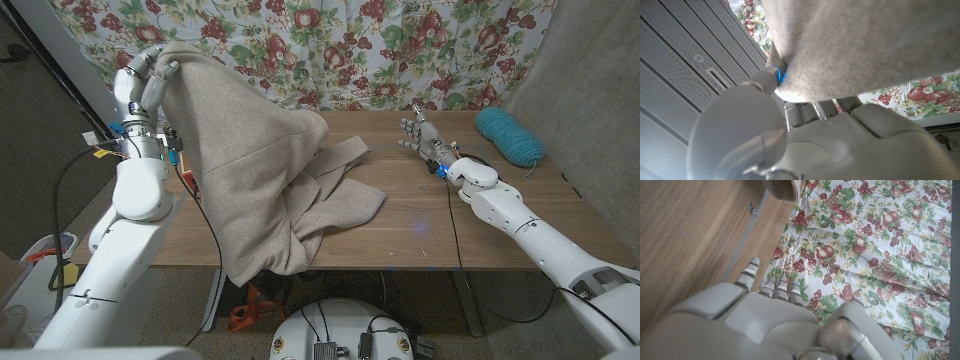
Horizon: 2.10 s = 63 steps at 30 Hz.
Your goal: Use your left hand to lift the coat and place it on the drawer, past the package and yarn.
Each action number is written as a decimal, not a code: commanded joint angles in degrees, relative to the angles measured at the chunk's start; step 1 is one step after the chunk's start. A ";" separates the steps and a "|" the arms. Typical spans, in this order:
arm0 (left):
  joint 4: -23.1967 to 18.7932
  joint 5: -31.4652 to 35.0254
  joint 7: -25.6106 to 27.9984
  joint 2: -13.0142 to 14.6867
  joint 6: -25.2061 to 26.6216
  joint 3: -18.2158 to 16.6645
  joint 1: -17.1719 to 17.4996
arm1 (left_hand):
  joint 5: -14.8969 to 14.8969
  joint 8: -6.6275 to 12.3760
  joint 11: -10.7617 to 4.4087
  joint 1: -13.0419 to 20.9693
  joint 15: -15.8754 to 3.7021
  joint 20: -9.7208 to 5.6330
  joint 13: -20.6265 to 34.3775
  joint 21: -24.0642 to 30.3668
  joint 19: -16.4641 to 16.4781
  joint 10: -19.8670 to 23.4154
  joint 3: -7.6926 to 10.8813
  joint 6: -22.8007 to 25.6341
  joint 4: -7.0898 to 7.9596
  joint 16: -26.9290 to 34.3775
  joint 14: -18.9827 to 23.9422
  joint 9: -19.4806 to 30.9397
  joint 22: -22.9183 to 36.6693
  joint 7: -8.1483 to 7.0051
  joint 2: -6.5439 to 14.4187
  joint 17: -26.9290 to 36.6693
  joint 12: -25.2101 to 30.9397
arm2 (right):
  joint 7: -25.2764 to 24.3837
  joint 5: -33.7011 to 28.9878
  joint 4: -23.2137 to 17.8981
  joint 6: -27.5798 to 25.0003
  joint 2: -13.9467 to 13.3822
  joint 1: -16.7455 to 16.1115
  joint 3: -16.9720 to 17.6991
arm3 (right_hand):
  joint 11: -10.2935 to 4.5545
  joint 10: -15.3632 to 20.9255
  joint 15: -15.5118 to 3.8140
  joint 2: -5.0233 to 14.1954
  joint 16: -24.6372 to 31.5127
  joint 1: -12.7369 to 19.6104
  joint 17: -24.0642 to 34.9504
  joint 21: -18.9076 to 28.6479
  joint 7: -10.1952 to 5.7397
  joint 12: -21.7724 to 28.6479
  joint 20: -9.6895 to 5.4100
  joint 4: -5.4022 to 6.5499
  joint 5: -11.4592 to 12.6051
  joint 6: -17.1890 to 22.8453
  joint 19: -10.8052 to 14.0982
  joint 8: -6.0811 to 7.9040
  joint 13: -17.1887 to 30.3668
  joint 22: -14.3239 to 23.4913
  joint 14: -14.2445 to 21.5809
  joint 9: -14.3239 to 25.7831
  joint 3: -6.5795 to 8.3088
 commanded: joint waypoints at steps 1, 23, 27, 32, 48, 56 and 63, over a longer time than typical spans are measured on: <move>-1.59 1.97 1.78 -0.39 1.89 -1.80 0.34 | -0.09 -0.01 -0.29 -0.13 -1.93 -6.75 0.03 0.17 -0.30 -0.09 -0.17 0.52 -0.01 -0.27 0.28 -0.09 0.13 -0.03 0.05 -0.09 0.17 | 0.14 0.16 0.07 -0.62 -0.24 0.15 -0.02 | -0.03 0.20 -0.49 0.23 0.23 0.08 0.20 0.25 -0.02 0.03 0.11 -0.35 -0.27 -0.15 0.08 -0.13 0.20 0.11 -0.07 0.33 -0.25; 1.41 2.09 2.67 0.18 6.23 -1.29 -2.45 | -0.12 -0.09 -0.36 -0.34 -1.92 -6.69 0.04 0.51 -0.35 -0.10 -0.03 0.18 0.12 -0.33 0.27 -0.08 0.49 -0.25 0.09 0.39 0.19 | -0.89 0.86 -1.86 -1.07 -1.38 -1.66 0.92 | -0.03 0.20 -0.48 0.24 0.24 0.09 0.20 0.25 0.02 0.03 0.11 -0.39 -0.27 -0.14 0.10 -0.12 0.20 0.11 -0.04 0.33 -0.26; 2.35 2.39 3.76 -0.06 6.45 -0.95 -2.93 | -0.16 0.00 -0.37 -0.45 -1.92 -6.68 0.03 -0.07 -0.54 -0.18 -0.17 0.12 0.16 -0.21 0.37 0.03 -0.68 -0.27 0.14 0.76 0.18 | -1.13 0.81 -2.16 -1.13 -1.49 -1.89 0.95 | -0.03 0.21 -0.46 0.24 0.24 0.08 0.20 0.26 0.05 0.03 0.11 -0.39 -0.27 -0.19 0.10 -0.14 0.20 0.11 -0.03 0.33 -0.27; 3.12 1.95 4.58 -0.14 6.95 -1.16 -2.85 | -0.14 -0.03 -0.37 -0.49 -1.93 -6.69 0.02 0.32 -0.70 -0.22 -0.26 0.18 0.11 -0.30 0.42 -0.09 -0.49 -0.42 0.14 0.74 0.17 | -1.55 0.91 -2.69 -1.57 -1.65 -2.14 1.02 | -0.03 0.20 -0.50 0.25 0.23 0.08 0.20 0.26 0.02 0.03 0.12 -0.40 -0.27 -0.19 0.11 -0.14 0.20 0.11 -0.06 0.33 -0.27; 4.37 0.17 6.20 -0.52 6.86 -2.46 -1.97 | -0.15 -0.01 -0.40 -0.51 -1.93 -6.77 0.02 0.39 -0.50 -0.18 -0.47 0.16 0.08 -0.57 0.47 -0.17 -1.56 -0.67 0.12 0.73 0.17 | -1.90 0.52 -3.16 -2.01 -1.42 -2.06 0.48 | -0.20 0.20 -0.48 0.28 0.23 0.10 0.20 0.26 0.00 0.03 0.10 -0.43 -0.27 -0.15 0.12 -0.12 0.20 0.11 -0.05 0.33 -0.27; 5.05 -0.88 6.76 -0.51 7.53 -2.54 -2.47 | -0.16 -0.07 -0.41 -0.63 -1.93 -6.69 0.02 0.13 -0.71 -0.16 -0.38 0.10 0.16 -0.80 0.39 -0.32 -1.83 -0.66 0.16 0.67 0.17 | -3.07 0.63 -5.05 -2.67 -1.94 -3.22 0.75 | 0.03 0.26 -0.50 0.29 0.23 0.09 0.20 0.26 0.02 0.05 0.12 -0.44 -0.27 -0.18 0.12 -0.13 0.20 0.11 -0.05 0.33 -0.27; 5.64 -2.10 7.09 -0.16 8.94 -2.46 -3.14 | -0.16 -0.06 -0.40 -0.71 -1.94 -6.76 0.02 0.04 -0.71 -0.13 -0.40 -0.12 0.15 -1.01 0.33 -0.23 -2.05 -0.67 0.14 0.49 0.17 | -3.66 0.94 -6.18 -3.22 -2.22 -3.94 0.95 | -0.13 0.20 -0.50 0.28 0.23 0.08 0.20 0.25 0.04 0.03 0.11 -0.44 -0.28 -0.14 0.12 -0.11 0.20 0.11 -0.04 0.33 -0.29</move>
